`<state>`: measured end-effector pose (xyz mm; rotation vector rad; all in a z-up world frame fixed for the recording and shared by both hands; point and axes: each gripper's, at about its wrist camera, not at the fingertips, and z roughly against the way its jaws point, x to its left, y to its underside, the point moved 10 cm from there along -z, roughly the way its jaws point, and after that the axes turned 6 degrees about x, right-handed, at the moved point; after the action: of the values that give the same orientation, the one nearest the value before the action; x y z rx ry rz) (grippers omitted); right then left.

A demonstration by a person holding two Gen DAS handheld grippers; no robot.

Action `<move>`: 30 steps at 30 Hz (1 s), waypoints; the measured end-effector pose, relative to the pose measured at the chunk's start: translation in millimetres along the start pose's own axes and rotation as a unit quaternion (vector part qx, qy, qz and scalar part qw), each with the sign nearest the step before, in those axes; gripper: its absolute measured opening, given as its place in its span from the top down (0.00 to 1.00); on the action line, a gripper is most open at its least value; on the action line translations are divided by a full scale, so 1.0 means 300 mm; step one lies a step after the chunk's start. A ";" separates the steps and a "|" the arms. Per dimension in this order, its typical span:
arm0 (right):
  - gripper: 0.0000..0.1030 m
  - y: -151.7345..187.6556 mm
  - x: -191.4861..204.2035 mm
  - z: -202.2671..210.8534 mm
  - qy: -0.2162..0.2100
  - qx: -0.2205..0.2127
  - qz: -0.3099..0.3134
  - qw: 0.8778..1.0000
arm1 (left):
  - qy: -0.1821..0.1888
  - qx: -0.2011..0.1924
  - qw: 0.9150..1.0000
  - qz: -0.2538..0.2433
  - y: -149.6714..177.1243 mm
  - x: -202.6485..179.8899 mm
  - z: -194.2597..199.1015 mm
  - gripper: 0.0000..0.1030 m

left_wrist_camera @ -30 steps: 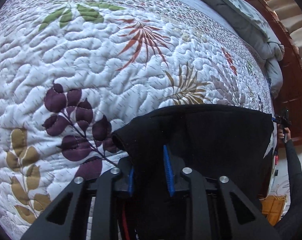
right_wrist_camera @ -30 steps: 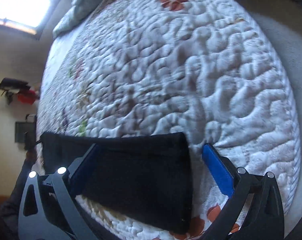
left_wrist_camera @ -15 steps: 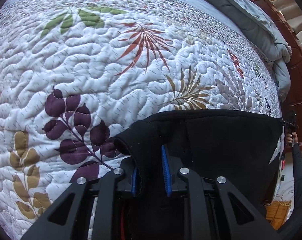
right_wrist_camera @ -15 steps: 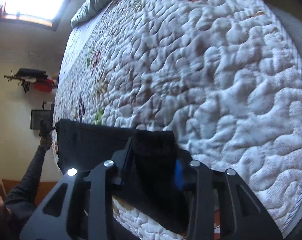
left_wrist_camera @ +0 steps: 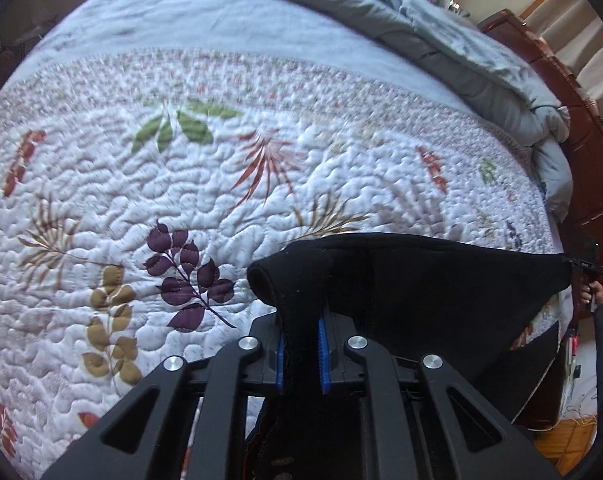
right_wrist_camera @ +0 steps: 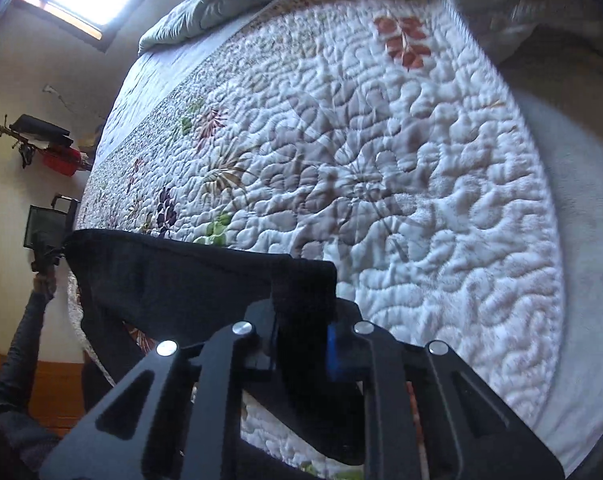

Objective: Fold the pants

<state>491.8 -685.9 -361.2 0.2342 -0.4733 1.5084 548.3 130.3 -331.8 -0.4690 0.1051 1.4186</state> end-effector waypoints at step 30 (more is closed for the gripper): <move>0.46 0.942 -0.009 0.048 0.371 -0.190 0.027 0.909 | -0.066 -0.007 0.998 -0.009 0.908 0.028 0.091 0.49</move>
<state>210.5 -676.9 -389.3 -0.6501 -0.1456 1.4001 281.2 169.5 -378.3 -0.3870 -0.0155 1.4299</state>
